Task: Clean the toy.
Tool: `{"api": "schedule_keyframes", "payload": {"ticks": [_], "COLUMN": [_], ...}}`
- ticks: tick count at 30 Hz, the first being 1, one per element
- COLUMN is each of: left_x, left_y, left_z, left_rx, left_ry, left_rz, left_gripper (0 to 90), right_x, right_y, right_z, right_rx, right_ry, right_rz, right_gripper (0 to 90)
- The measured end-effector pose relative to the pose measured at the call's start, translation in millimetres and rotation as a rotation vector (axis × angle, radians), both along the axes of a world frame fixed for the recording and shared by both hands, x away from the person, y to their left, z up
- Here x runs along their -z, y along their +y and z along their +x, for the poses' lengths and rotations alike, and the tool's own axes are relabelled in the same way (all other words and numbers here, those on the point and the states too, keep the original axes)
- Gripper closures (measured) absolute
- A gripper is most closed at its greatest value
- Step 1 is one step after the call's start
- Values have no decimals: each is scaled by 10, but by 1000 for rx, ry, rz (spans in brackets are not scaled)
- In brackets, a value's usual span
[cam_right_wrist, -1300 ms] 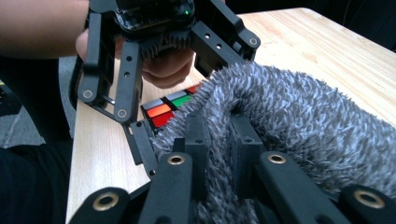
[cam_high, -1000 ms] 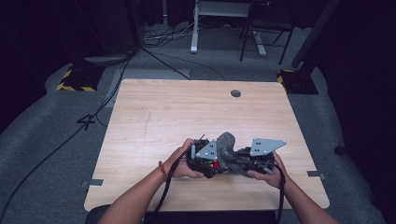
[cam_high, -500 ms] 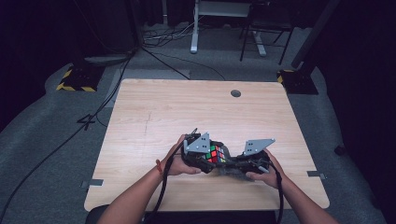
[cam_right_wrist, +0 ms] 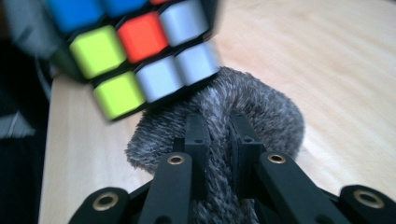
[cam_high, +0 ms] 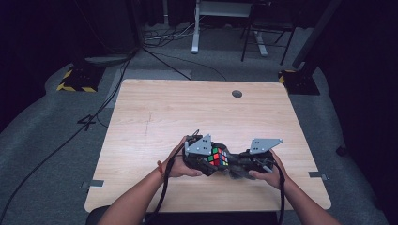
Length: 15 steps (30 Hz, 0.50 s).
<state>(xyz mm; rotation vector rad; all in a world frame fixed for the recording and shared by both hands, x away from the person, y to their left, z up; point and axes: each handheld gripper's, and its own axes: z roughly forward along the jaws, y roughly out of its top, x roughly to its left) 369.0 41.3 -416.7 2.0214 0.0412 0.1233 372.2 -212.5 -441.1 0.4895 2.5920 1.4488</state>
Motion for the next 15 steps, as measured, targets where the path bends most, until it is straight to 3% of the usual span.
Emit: {"api": "schedule_keyframes", "payload": {"ticks": [1, 4, 10, 13, 15], "left_x": [1, 5, 4, 7, 8], "left_y": [-9, 3, 68, 84, 81], "left_z": [-6, 8, 70, 84, 85], "left_rx": [2, -13, -46, -55, -45], "left_ry": [-4, -7, -3, 2, 12], "left_rz": [3, 4, 0, -1, 2], "left_gripper": [342, 342, 342, 342, 342], "right_x": [-20, -28, -19, -15, -15], "right_y": [-48, -50, 56, 81, 84], "right_z": [16, 0, -102, -125, -126], "right_rx": [28, 5, -148, -187, -179], "right_ry": [-1, 6, 6, 6, 6], "right_rz": [33, 39, -11, -35, -35], "right_gripper": [806, 806, 805, 805, 805]}}
